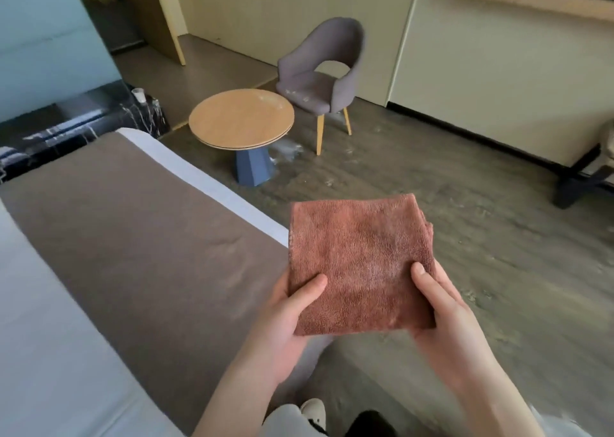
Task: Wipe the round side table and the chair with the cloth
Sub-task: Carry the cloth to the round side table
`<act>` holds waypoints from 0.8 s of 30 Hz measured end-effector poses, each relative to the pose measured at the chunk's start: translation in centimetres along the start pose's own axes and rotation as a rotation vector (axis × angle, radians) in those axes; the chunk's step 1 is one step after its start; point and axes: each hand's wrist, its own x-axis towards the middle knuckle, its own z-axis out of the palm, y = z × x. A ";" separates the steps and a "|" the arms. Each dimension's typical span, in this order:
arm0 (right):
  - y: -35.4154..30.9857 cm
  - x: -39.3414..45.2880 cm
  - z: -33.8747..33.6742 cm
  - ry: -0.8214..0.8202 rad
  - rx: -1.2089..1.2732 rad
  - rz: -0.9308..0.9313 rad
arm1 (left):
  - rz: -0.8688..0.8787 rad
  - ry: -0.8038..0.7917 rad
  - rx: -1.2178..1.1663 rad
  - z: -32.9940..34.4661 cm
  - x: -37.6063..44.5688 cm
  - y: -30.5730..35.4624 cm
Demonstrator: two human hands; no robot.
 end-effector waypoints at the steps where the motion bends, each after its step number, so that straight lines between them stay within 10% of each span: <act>1: -0.8 1.5 -0.5 0.007 0.010 -0.003 | -0.010 -0.007 -0.004 1.0 1.6 0.4; 24: -24.7 43.1 -12.7 -0.242 -0.164 0.172 | 0.143 0.191 -0.165 23.5 39.8 5.0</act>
